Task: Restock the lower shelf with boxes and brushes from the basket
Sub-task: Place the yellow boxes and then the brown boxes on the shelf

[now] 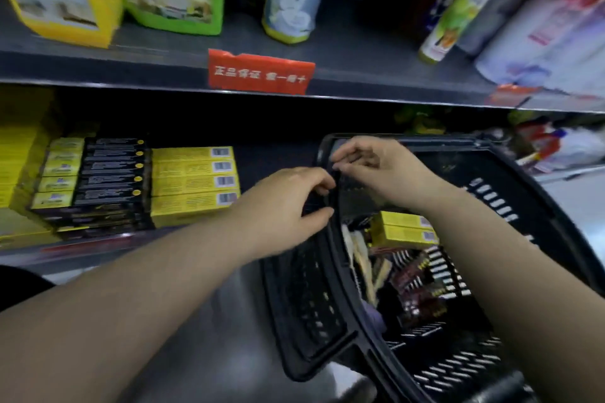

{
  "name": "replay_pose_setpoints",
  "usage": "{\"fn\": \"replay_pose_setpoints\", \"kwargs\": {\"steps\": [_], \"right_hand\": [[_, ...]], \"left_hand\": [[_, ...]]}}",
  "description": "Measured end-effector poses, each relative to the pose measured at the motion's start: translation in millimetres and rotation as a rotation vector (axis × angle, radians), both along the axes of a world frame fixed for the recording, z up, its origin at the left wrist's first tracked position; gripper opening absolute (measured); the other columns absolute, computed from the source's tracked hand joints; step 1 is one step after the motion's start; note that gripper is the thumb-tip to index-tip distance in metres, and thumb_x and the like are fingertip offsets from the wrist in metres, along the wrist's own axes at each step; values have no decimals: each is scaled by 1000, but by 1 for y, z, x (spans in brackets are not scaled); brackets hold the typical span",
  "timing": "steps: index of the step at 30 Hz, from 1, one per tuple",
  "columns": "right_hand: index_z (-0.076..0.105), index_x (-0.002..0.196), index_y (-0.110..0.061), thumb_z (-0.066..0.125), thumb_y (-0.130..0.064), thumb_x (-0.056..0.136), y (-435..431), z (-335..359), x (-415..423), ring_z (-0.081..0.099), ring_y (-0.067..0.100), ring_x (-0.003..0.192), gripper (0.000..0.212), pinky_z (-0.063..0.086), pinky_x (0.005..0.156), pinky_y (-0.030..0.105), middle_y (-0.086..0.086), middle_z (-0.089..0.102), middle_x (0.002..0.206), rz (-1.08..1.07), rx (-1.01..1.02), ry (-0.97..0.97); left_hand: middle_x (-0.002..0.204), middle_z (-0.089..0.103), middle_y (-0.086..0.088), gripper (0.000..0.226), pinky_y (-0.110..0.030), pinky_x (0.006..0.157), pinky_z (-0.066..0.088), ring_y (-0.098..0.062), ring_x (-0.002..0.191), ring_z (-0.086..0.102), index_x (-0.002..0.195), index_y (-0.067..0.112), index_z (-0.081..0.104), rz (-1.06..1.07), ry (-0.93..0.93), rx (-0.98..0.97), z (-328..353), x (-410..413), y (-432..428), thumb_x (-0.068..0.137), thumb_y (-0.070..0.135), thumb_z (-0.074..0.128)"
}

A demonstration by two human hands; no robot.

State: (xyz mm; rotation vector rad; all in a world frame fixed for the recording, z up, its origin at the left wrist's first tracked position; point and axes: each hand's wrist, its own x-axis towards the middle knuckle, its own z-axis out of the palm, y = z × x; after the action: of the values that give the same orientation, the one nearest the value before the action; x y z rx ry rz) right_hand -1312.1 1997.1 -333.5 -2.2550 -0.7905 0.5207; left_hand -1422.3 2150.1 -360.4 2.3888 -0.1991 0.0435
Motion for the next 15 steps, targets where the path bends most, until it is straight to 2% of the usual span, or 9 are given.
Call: {"fn": "replay_pose_setpoints", "kwargs": {"steps": [3,6,8,10,13,15], "right_hand": [[63,96,-10,57,0,89,-57,-16,13,57,5,72,13,43,70,14,1,62,81,-147,-54,76],[63,94,-7,53,3,89,-103,-46,34,57,-1,64,14,42,61,8,2,62,76,-320,-112,101],[63,92,-7,54,0,89,-127,-75,49,56,10,70,12,44,66,19,8,62,81,-409,-188,97],[65,97,-7,58,-5,88,-146,-110,62,57,17,84,12,44,78,28,10,63,94,-440,-342,57],[52,126,-9,60,-12,87,-166,-160,74,55,26,112,41,42,91,30,12,54,127,-316,-673,100],[36,139,-13,65,-18,83,-174,-189,78,47,31,122,63,41,99,38,14,41,137,-259,-802,122]], "left_hand": [[115,59,11,31,-22,90,39,-7,109,51,117,27,56,-47,-15,2,-4,8,-21,88,37,57],[116,55,14,28,-21,87,38,-5,110,46,117,31,53,-139,-23,70,-7,21,-47,91,41,51],[114,56,13,27,-23,85,40,-7,107,47,116,31,53,-202,-17,96,-9,32,-64,92,42,49],[112,58,12,26,-27,83,43,-10,104,50,115,29,54,-233,11,95,-11,42,-79,92,41,48],[107,60,12,25,-32,83,46,-9,100,53,114,28,55,-243,69,81,-15,56,-96,91,38,50],[103,60,15,26,-30,82,48,-6,96,54,115,28,54,-209,130,55,-20,65,-100,91,35,52]]}}
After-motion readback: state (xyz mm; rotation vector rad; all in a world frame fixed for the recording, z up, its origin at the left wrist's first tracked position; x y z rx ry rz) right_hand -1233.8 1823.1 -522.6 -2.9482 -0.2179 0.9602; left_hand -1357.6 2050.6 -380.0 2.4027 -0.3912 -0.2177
